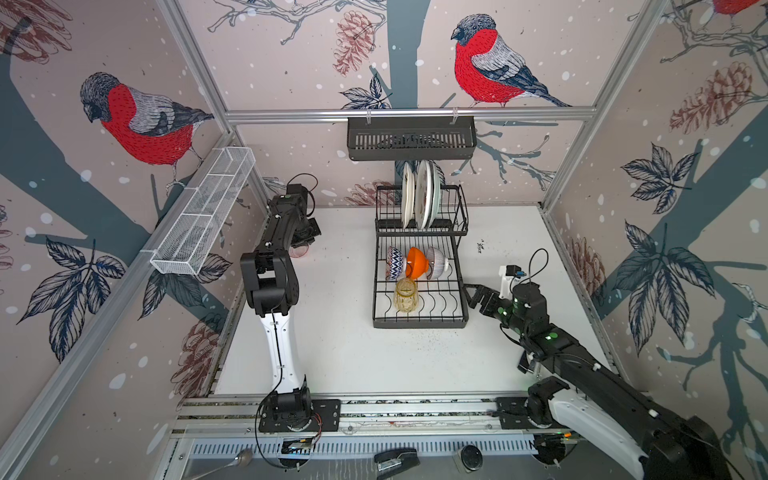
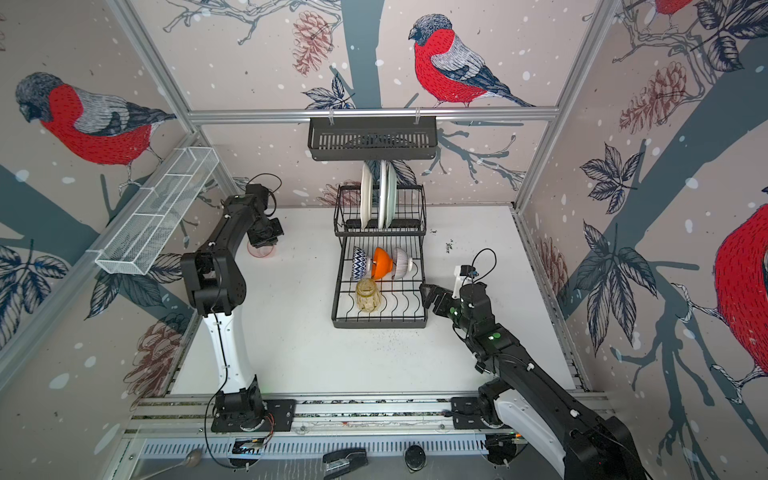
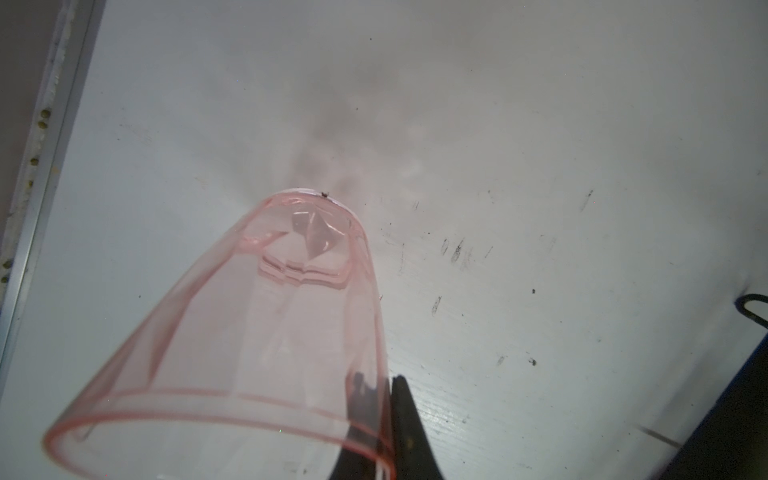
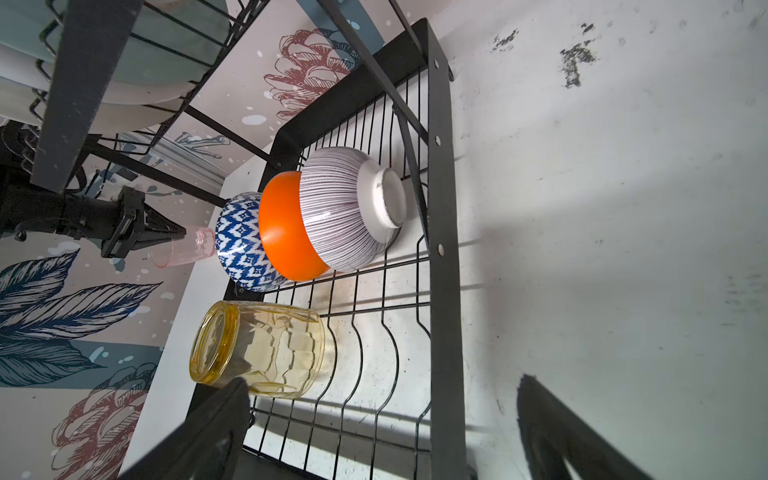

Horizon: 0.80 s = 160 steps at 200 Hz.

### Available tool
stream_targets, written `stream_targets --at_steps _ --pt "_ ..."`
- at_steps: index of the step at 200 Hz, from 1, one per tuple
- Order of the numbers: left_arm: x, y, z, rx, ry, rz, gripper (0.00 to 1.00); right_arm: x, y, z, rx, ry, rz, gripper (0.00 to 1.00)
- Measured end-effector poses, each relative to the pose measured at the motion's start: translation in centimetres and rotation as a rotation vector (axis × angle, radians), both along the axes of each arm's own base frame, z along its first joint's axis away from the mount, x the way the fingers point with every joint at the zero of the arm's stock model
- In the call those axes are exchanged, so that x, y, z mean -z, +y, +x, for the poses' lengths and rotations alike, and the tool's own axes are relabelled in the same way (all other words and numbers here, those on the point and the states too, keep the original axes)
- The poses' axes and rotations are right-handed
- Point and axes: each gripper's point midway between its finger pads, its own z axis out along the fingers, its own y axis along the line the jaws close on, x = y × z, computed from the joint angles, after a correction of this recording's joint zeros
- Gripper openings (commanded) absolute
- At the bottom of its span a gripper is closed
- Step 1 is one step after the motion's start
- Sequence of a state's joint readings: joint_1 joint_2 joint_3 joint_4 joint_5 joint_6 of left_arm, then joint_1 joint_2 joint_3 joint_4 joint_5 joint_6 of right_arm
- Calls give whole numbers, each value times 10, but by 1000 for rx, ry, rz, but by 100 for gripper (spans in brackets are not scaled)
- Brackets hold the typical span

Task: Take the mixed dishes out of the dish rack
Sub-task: 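Carry the pink cup toward the table's far corner with the left gripper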

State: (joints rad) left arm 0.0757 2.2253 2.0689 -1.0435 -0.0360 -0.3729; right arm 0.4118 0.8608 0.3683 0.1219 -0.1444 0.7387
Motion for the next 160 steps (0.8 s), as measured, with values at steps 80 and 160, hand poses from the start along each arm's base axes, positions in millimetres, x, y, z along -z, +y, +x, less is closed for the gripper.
stream_targets --at_steps 80,160 --pt "5 8 -2 16 30 18 47 -2 5 3 -17 10 9 99" --pt "-14 12 6 6 -13 26 65 -4 8 4 -23 19 25 99"
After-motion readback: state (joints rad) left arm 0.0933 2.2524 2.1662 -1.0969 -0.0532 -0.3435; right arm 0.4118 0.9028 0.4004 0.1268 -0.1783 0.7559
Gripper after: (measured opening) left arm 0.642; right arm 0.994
